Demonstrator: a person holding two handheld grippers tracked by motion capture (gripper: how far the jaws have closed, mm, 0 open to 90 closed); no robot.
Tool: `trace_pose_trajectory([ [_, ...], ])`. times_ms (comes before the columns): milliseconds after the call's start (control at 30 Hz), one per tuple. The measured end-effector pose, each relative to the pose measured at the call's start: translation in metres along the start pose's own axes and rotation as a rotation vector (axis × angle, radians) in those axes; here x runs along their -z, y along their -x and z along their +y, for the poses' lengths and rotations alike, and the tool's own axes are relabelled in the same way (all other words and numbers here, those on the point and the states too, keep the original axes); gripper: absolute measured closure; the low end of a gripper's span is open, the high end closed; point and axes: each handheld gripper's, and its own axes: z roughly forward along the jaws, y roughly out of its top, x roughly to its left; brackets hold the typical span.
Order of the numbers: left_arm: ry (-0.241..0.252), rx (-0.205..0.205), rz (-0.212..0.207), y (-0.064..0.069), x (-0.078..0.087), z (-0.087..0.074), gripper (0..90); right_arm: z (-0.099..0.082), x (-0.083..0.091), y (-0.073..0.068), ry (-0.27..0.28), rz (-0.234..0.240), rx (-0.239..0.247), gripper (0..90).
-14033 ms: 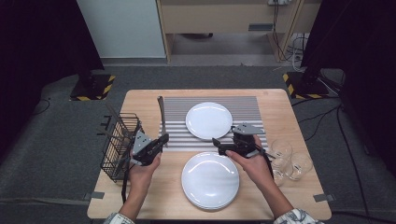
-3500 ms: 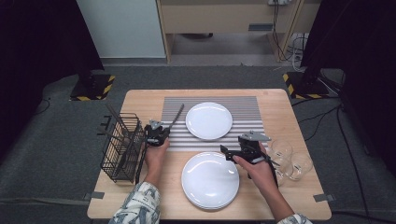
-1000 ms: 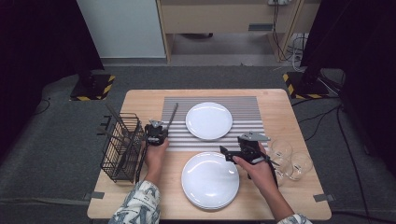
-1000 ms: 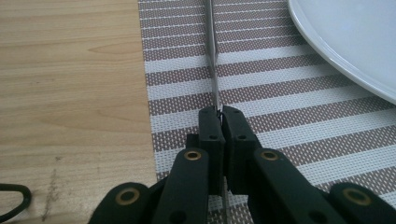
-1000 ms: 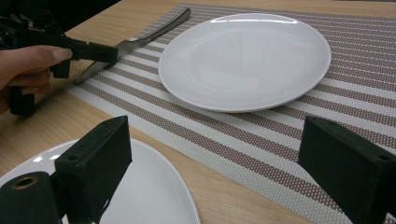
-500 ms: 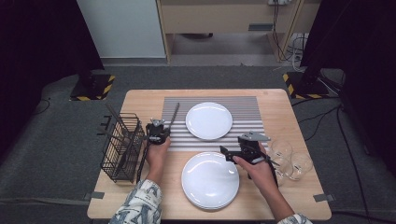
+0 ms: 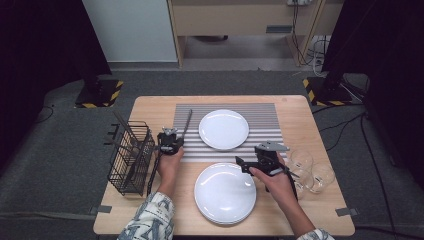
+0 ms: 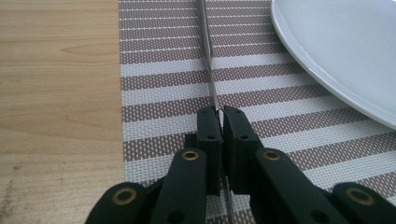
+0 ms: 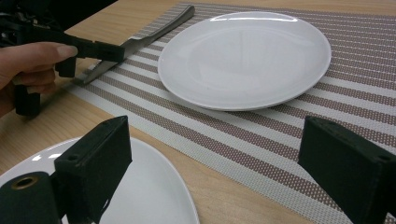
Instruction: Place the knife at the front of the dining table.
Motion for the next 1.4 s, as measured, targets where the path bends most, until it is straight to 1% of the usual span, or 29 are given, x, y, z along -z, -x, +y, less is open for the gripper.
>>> trace_pose_trajectory([
  [267,-0.006,0.007,-0.035,0.0007,0.0002,-0.0001,83.7,-0.0001,-0.0001,-0.0009,-0.002,0.001,0.002,9.5],
  [500,-0.01,0.008,-0.035,0.0011,0.0008,0.0,83.7,0.0005,0.0013,0.0005,0.003,-0.001,-0.002,9.6],
  [800,-0.011,0.006,-0.049,0.005,0.0005,-0.0004,83.3,0.0,0.0002,-0.0004,0.0,0.0,0.002,9.6],
  [1200,-0.015,-0.005,-0.045,0.0059,0.0005,-0.0009,82.0,0.0,0.0001,-0.0007,-0.001,0.002,0.002,9.5],
  [1400,-0.017,-0.017,-0.04,0.0059,0.001,-0.001,81.4,0.0,0.0,-0.0007,-0.001,0.002,0.001,9.5],
])
